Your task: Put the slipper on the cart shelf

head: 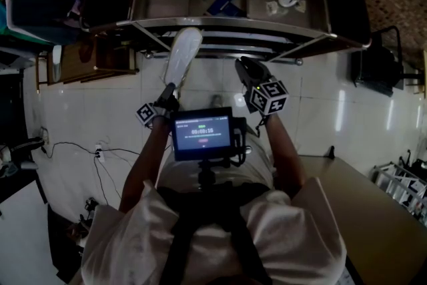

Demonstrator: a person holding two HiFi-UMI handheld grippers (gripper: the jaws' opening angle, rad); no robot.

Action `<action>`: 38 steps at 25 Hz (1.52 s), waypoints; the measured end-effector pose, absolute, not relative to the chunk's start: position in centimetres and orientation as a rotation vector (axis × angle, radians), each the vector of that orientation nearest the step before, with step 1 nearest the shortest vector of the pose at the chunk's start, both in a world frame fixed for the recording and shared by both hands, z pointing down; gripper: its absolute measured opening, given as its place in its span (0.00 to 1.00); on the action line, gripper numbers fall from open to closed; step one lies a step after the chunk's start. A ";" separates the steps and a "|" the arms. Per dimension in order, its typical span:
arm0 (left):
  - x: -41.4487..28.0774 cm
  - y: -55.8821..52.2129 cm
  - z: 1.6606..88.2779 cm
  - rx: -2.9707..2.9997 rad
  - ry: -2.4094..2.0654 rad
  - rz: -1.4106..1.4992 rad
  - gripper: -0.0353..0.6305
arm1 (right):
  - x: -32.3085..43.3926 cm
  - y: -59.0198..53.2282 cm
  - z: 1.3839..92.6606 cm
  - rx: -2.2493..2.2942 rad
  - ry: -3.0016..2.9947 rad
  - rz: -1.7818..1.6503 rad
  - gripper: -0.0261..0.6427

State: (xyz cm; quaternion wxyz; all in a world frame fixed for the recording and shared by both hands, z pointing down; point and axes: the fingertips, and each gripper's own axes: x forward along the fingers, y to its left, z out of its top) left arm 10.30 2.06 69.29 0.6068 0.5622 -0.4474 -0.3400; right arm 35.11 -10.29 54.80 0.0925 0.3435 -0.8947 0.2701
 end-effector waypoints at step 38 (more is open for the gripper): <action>9.5 -9.8 76.5 1.140 -1.102 -0.754 0.12 | 35.2 -11.7 58.8 1.041 -2.554 0.855 0.18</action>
